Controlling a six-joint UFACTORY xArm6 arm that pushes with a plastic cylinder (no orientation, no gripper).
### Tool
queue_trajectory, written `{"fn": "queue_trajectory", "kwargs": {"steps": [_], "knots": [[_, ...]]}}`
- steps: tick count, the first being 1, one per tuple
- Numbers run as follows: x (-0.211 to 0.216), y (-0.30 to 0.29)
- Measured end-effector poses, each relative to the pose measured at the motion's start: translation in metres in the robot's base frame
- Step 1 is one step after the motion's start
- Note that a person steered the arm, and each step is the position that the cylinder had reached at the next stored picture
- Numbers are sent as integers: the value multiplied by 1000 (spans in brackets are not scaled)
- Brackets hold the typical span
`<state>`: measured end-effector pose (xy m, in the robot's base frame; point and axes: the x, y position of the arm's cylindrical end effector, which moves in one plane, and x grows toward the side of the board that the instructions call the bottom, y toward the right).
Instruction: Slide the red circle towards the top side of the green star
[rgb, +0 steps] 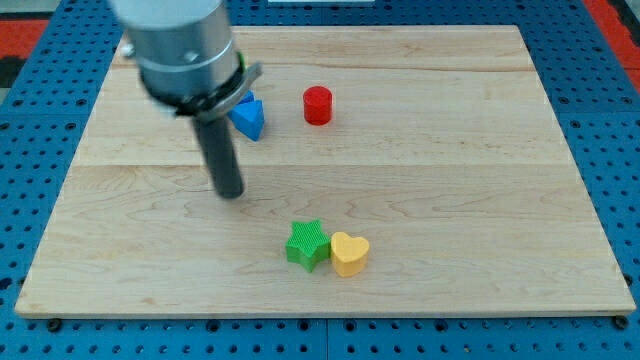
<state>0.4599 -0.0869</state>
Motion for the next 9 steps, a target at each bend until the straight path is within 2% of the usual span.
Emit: {"fn": "queue_trajectory", "kwargs": {"steps": [1,2,3,4,5,6,7,8,9], "knots": [[-70,58],[-103,54],[-109,16],[-161,44],[-182,88],[-155,94],[-125,64],[-95,62],[-122,56]]}}
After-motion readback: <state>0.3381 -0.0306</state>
